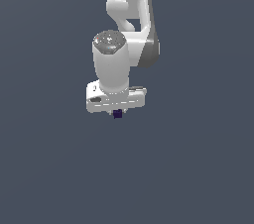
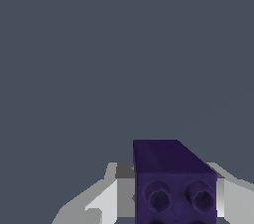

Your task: Pick up the object and move it to a goal position.

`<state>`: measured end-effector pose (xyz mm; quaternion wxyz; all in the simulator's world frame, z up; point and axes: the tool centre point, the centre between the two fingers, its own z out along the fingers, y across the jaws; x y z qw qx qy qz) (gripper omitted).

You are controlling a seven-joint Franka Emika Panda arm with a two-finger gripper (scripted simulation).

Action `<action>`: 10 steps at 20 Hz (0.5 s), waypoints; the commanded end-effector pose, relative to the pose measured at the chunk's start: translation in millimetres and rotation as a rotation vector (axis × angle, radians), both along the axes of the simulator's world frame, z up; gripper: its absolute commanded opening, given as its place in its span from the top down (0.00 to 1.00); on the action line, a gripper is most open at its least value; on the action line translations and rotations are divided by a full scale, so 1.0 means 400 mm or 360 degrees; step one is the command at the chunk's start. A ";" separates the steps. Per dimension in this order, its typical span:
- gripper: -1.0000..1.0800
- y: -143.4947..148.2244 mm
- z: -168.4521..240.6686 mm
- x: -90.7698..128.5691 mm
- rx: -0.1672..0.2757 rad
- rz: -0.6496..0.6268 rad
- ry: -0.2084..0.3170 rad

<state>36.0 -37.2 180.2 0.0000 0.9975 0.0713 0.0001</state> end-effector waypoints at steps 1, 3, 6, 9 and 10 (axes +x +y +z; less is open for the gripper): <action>1.00 0.012 0.074 0.009 0.0000 0.0000 0.0000; 1.00 0.021 0.130 0.017 0.0000 0.0000 0.0000; 1.00 0.033 0.206 0.028 0.0000 0.0000 0.0000; 1.00 0.043 0.266 0.039 0.0000 0.0000 0.0000; 1.00 0.046 0.283 0.042 0.0000 0.0000 0.0000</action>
